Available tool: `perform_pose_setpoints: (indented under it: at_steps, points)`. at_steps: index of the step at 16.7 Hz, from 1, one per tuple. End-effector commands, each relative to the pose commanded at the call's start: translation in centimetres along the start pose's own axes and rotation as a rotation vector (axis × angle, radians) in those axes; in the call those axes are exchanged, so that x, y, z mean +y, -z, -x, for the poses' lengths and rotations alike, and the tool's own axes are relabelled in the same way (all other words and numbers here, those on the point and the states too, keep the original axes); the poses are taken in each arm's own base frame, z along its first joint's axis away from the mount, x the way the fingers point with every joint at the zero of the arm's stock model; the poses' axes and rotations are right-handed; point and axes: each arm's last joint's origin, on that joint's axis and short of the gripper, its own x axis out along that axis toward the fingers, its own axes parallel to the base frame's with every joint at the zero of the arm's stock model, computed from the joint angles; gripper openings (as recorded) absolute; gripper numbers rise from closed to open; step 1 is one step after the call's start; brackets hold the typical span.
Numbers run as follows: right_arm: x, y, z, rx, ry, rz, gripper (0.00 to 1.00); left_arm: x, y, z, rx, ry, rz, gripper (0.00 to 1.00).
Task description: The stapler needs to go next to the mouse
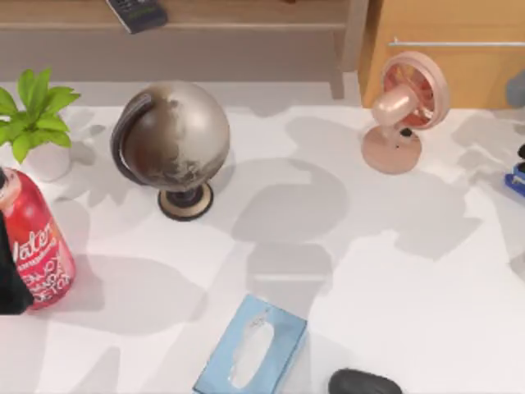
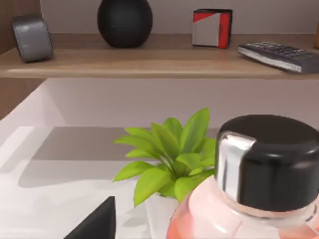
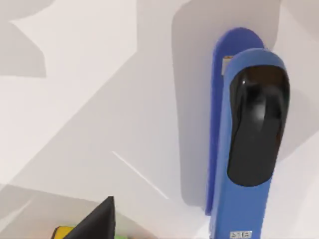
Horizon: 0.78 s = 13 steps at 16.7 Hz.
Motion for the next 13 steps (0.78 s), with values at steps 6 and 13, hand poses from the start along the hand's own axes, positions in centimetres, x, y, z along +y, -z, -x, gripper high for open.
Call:
perform_pose_setpoints:
  at_steps: [6,13]
  points:
    - [-0.7,-0.5,-1.5,0.034,-0.038,0.021,1.0,0.0,0.0,0.0,0.0,0.0,0.0,1.0]
    - [-0.6,-0.5,-4.5,0.032,-0.035,0.021,1.0,0.0,0.0,0.0,0.0,0.0,0.0,1.0]
